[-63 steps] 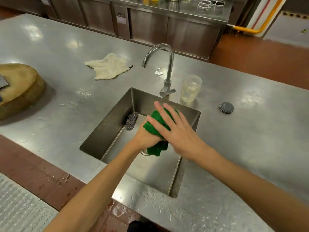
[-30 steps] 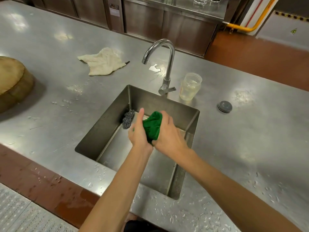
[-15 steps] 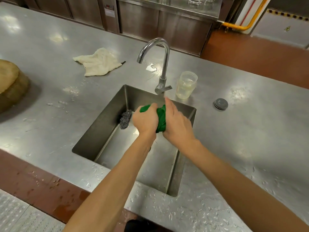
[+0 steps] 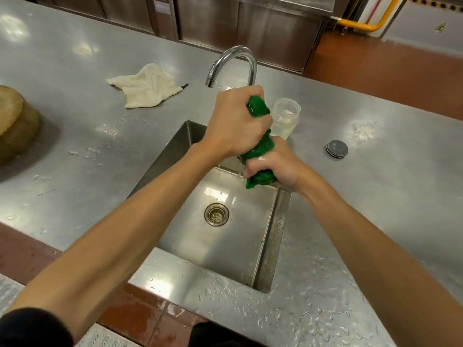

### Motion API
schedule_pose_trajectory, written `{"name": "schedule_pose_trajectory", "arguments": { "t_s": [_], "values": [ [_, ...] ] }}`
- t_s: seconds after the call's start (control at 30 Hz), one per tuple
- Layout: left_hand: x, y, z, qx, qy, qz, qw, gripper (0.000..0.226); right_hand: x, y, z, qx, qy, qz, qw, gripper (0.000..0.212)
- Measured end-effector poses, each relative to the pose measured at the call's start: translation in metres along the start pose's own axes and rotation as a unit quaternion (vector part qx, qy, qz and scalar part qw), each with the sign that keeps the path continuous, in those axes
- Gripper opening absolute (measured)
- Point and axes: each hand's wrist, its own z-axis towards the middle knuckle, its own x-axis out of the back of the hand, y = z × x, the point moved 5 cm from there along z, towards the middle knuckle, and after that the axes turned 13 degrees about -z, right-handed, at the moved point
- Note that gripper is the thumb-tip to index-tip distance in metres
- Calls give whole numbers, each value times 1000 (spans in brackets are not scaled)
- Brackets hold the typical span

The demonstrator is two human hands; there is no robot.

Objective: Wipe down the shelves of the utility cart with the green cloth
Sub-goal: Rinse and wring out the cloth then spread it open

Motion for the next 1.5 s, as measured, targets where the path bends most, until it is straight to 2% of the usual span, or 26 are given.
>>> {"name": "schedule_pose_trajectory", "arguments": {
  "t_s": [0.07, 0.23, 0.43, 0.53, 0.63, 0.73, 0.8, 0.93, 1.03, 1.13, 1.23, 1.33, 1.4, 1.5],
  "values": [
    [0, 2, 5, -6, -32, -7, 999, 20, -5, 2, 3, -16, -27, 76, 997, 20],
    [8, 6, 20, -13, -55, -70, 996, 18, -15, -10, 10, -13, -88, 191, 978, 58],
    [7, -2, 25, 16, -105, -99, 989, 15, -29, -16, 10, -7, -162, 348, 923, 34],
    [8, -12, 23, 32, -116, -124, 985, 14, -38, -12, 13, -3, -208, 364, 908, 27],
    [12, -25, 22, 42, -117, -143, 982, 14, -43, -2, 18, -17, -213, 359, 909, 29],
    [16, -44, 13, 70, -87, -128, 986, 14, -37, 16, 21, -52, -174, 215, 960, 33],
    [20, -59, 2, 103, -54, -90, 989, 14, -32, 27, 17, -74, -154, 120, 978, 31],
    [35, -85, -28, 201, 7, -30, 979, 18, -23, 50, -5, -122, -50, 111, 985, 57],
    [41, -94, -59, 325, -10, -61, 944, 52, -15, 55, -24, -108, 43, 50, 992, 55],
    [40, -87, -95, 383, -116, -51, 915, 86, -10, 57, -45, -88, 113, 1, 990, 35],
    [38, -72, -124, 375, -190, -79, 904, 102, -8, 54, -67, -53, 175, -105, 978, 26],
    [43, -52, -145, 344, -191, -80, 916, 102, -9, 48, -89, -32, 223, -130, 966, 24],
    [48, -40, -160, 325, -174, -58, 928, 95, -7, 40, -102, -18, 253, -127, 959, 19],
    [63, -30, -182, 303, -141, -28, 942, 69, -11, 21, -116, 9, 259, -107, 960, 20]
  ]
}}
